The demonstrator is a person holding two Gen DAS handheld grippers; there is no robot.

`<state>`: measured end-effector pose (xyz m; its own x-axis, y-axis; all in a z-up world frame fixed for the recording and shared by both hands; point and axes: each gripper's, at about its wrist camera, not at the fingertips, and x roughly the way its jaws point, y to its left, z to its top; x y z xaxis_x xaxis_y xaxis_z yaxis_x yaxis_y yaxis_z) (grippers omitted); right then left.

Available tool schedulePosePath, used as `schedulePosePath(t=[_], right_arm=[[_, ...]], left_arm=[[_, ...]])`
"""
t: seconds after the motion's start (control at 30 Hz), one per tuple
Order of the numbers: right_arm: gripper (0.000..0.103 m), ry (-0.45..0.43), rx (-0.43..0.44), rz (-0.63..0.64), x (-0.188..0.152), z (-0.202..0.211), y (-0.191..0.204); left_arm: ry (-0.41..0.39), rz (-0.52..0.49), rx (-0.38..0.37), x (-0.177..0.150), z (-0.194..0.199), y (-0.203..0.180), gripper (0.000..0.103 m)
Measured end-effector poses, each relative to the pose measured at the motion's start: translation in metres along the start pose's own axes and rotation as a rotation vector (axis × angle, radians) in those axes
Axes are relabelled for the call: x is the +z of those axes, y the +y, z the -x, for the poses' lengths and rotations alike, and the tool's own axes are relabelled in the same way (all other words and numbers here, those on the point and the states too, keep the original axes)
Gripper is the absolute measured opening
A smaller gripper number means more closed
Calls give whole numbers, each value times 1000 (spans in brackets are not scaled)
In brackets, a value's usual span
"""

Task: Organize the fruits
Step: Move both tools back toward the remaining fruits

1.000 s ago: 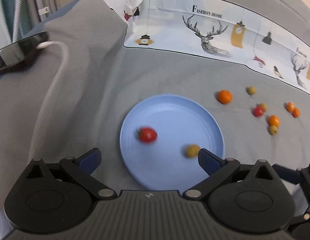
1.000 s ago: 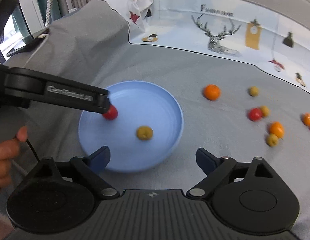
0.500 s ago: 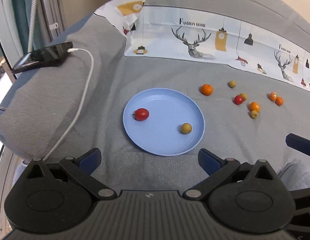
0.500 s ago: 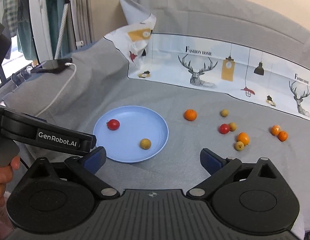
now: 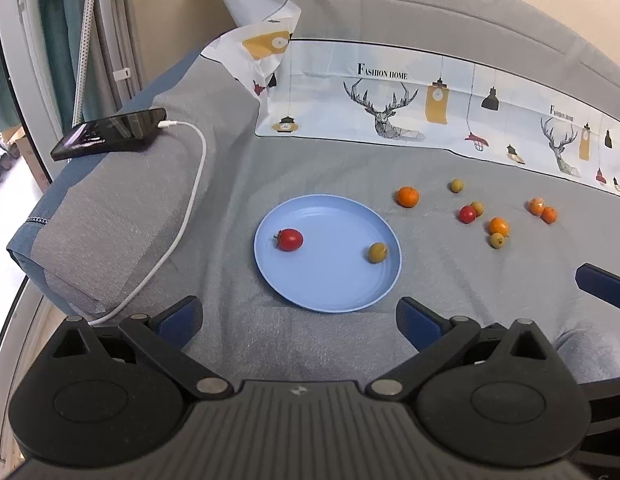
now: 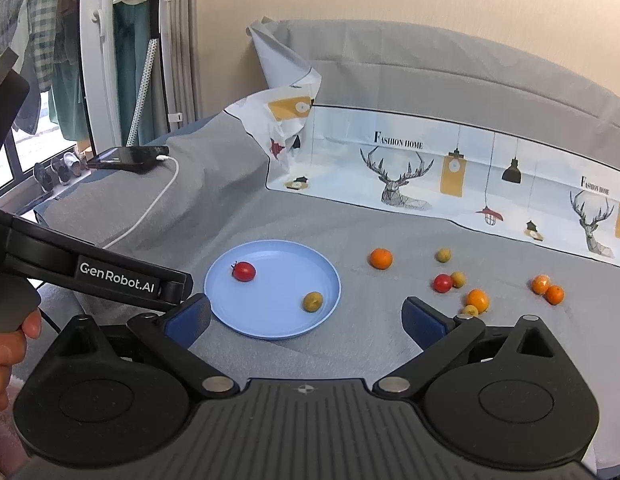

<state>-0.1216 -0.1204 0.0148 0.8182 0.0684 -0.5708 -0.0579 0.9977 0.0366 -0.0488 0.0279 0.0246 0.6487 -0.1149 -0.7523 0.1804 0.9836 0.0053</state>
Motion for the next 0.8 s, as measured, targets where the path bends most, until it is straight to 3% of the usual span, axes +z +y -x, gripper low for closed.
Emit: schedulePosePath(t=[0.8], right_arm=[[101, 31, 0, -6, 0, -6, 1]], left_arm=[[11, -7, -4, -4, -5, -1, 103]])
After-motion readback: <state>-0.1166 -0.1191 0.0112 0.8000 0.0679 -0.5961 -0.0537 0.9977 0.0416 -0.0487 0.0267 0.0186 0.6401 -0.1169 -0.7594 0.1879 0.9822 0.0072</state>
